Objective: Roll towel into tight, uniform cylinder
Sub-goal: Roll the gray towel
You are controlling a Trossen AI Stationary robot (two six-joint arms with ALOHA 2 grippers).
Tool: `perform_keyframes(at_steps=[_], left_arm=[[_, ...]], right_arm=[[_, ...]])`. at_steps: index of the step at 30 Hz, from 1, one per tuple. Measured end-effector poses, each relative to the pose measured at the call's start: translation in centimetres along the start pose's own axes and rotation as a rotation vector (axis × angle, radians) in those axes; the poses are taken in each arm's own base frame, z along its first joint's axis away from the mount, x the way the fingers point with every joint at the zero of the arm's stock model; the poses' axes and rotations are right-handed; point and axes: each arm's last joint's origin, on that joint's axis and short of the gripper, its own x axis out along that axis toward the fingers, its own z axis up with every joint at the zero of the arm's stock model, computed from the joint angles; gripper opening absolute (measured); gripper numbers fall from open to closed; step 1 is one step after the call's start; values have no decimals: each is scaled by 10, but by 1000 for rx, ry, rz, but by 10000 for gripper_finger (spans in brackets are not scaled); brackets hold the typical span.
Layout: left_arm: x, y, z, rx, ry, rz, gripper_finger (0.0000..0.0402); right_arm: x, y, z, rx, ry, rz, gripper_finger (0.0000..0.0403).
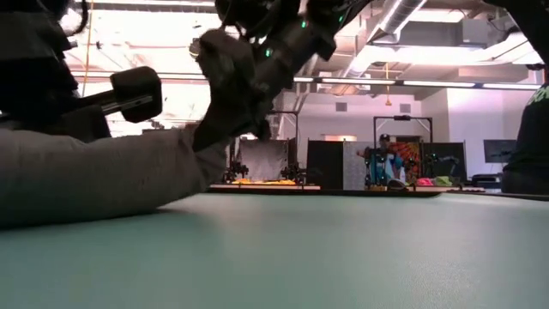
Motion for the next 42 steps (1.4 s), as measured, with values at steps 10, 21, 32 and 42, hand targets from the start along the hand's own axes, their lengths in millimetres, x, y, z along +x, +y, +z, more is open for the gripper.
perform_keyframes(at_steps=[10, 21, 32, 42], left_arm=[[11, 1, -6, 92, -45, -95, 0], [11, 4, -3, 58, -71, -48, 0], [11, 6, 0, 83, -106, -25, 0], [-6, 16, 26, 69, 10, 237, 0]], right_arm=[[-12, 0, 2, 32, 21, -2, 32], [-10, -29, 4, 64, 38, -40, 32], [17, -51, -5, 91, 57, -42, 32], [23, -55, -8, 106, 66, -51, 32]])
